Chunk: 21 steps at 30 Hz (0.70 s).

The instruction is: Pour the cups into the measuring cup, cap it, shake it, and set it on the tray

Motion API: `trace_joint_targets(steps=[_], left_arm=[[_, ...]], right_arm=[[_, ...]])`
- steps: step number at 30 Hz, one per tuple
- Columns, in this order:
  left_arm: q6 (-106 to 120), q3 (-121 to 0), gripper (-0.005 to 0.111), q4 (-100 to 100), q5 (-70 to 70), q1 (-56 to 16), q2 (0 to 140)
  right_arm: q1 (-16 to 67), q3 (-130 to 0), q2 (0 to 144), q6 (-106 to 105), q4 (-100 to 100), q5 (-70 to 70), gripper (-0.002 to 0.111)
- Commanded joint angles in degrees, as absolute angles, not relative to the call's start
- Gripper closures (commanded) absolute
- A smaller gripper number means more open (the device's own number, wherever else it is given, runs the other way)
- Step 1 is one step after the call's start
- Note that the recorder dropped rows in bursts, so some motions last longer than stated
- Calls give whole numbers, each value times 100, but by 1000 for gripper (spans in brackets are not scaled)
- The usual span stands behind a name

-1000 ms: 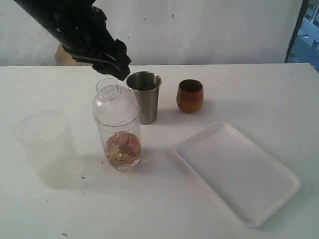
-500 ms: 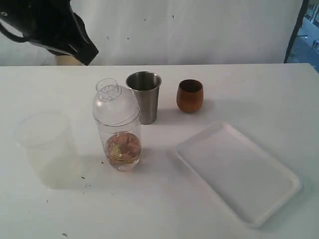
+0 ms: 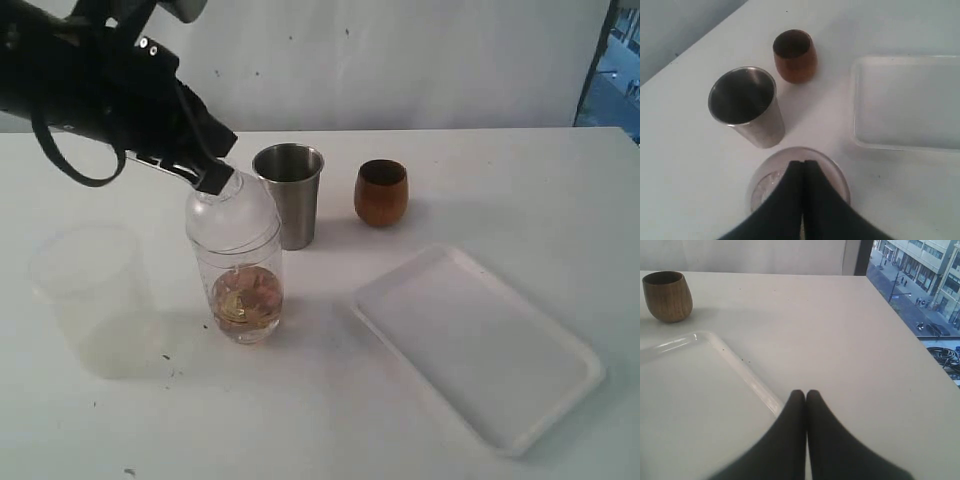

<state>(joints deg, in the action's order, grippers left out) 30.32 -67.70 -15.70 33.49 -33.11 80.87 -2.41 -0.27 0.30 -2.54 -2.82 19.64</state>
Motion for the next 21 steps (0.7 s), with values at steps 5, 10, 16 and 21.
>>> trace_joint_targets(steps=[5, 10, 16, 21], left_arm=[[3178, -6871, 107, -1536, 3548, -3331, 8580], [3178, -6882, 107, -1536, 3481, -3331, 8601], [3178, -6882, 107, -1377, 3612, -3331, 8528], [3178, -6882, 107, -1377, 3611, -3331, 8354]], right_arm=[[-284, 0, 0, -214, -281, 1946, 108], [-284, 0, 0, -214, -281, 1946, 108], [-284, 0, 0, -214, -281, 1946, 108], [-284, 0, 0, -214, -281, 1946, 108]])
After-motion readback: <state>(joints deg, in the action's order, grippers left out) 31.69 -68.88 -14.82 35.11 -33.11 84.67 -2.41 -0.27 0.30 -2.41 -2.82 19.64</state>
